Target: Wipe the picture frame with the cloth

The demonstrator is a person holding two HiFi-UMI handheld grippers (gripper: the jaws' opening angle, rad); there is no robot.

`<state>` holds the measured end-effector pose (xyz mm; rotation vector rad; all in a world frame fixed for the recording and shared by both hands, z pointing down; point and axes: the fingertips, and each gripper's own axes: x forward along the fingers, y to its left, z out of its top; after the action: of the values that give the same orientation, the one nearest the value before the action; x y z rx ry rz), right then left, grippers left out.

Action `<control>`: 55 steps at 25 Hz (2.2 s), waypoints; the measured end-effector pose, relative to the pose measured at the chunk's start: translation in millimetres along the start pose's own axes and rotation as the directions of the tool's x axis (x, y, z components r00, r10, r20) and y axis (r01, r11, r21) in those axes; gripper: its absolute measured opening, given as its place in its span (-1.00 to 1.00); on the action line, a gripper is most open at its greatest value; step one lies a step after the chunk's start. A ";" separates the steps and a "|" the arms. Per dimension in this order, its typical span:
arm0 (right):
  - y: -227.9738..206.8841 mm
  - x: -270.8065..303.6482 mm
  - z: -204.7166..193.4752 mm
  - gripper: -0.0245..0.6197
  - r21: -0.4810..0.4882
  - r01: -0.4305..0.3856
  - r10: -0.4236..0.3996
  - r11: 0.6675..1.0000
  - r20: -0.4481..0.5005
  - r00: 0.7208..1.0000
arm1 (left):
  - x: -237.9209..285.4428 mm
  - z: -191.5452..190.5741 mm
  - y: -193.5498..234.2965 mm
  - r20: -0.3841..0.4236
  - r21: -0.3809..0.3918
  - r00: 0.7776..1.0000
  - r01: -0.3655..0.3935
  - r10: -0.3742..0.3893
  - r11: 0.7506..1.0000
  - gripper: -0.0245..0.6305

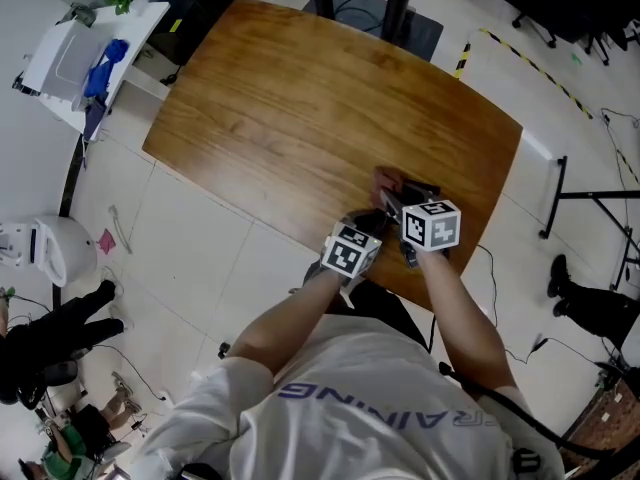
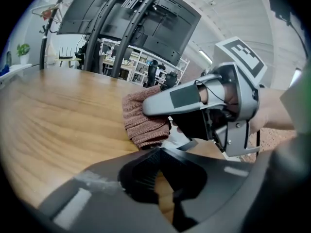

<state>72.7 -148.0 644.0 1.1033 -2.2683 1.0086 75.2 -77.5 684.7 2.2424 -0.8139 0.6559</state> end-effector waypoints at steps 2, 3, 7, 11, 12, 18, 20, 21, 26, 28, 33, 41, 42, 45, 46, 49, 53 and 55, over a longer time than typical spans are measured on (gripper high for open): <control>-3.1 0.6 -1.6 -0.55 -0.004 0.014 -0.014 1.000 -0.004 1.000 | -0.1 0.2 -0.9 -0.001 -0.008 1.000 0.005 -0.005 1.000 -0.92; -4.6 0.6 -1.6 -0.55 -0.007 0.021 -0.021 1.000 -0.003 1.000 | -0.1 0.3 -0.8 -0.002 -0.007 1.000 0.006 -0.006 1.000 -0.92; -12.9 -2.0 0.2 -0.55 -0.024 0.054 -0.053 0.998 0.004 0.999 | 0.3 0.3 1.0 -0.002 0.002 1.000 0.005 -0.005 1.000 -0.92; -29.4 -13.7 -3.1 -0.55 -0.033 0.098 -0.098 0.995 -0.004 0.995 | 0.6 0.2 1.6 -0.001 -0.007 1.000 0.005 -0.005 1.000 -0.92; -34.8 -18.7 -4.6 -0.54 -0.030 0.111 -0.111 0.993 -0.006 0.994 | 0.5 0.8 2.1 -0.001 -0.011 1.000 0.004 -0.004 1.000 -0.92; -67.3 -55.2 -11.0 -0.55 0.031 0.177 -0.177 0.984 -0.001 0.984 | -1.3 5.5 1.0 0.009 -0.009 1.000 -0.005 0.005 1.000 -0.92; -78.1 -64.8 -13.6 -0.55 0.042 0.198 -0.198 0.979 0.001 0.980 | -0.8 5.1 1.4 0.010 -0.008 1.000 -0.006 0.006 1.000 -0.92; -83.7 -69.2 -15.7 -0.55 0.047 0.209 -0.210 0.977 0.004 0.978 | -0.5 3.8 1.2 0.007 -0.009 1.000 -0.005 0.005 1.000 -0.92; -98.6 -88.1 -24.2 -0.54 0.044 0.238 -0.239 0.970 0.029 0.970 | -1.4 3.8 0.3 0.005 -0.015 1.000 -0.006 0.006 1.000 -0.92; -97.8 -91.3 -23.8 -0.54 0.048 0.240 -0.242 0.969 0.039 0.969 | -1.7 4.2 1.1 0.006 -0.014 1.000 -0.008 0.008 1.000 -0.92; -56.9 -82.4 -4.7 -0.54 0.017 0.162 -0.163 0.987 0.088 0.983 | -2.5 4.6 1.0 0.009 -0.013 1.000 -0.012 0.012 1.000 -0.92; -0.9 -31.3 0.5 -0.54 -0.036 0.052 -0.050 0.998 0.051 0.997 | -6.0 0.7 1.0 0.022 -0.010 1.000 -0.002 0.002 1.000 -0.92; 0.7 -27.2 -0.2 -0.54 -0.033 0.048 -0.046 0.998 0.047 0.998 | -6.2 -1.0 1.3 0.017 -0.010 1.000 0.000 0.001 1.000 -0.92; 3.2 -17.2 -2.9 -0.54 -0.034 0.044 -0.043 0.998 0.029 0.999 | -6.1 -2.7 1.7 0.006 -0.012 1.000 -0.002 0.002 1.000 -0.92; 3.4 -14.9 -4.0 -0.54 -0.034 0.043 -0.042 0.998 0.022 0.999 | -5.8 -2.5 1.6 0.003 -0.015 1.000 -0.002 0.002 1.000 -0.92; 0.9 -11.9 -7.7 -0.54 -0.036 0.052 -0.052 0.998 0.001 0.999 | -6.1 -0.1 2.2 0.003 -0.017 1.000 -0.001 0.002 1.000 -0.92; -8.6 -17.1 -11.2 -0.54 -0.022 0.079 -0.079 0.997 -0.009 0.997 | -6.4 -1.8 3.0 -0.003 -0.021 1.000 0.003 -0.003 1.000 -0.92; -15.5 -24.1 -13.2 -0.54 -0.010 0.099 -0.099 0.995 -0.010 0.995 | -6.2 -2.3 3.7 -0.001 -0.020 1.000 0.003 -0.003 1.000 -0.92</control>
<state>100.2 -132.6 643.8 1.1908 -2.1848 0.9608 67.9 -75.8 683.8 2.2243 -0.8135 0.6448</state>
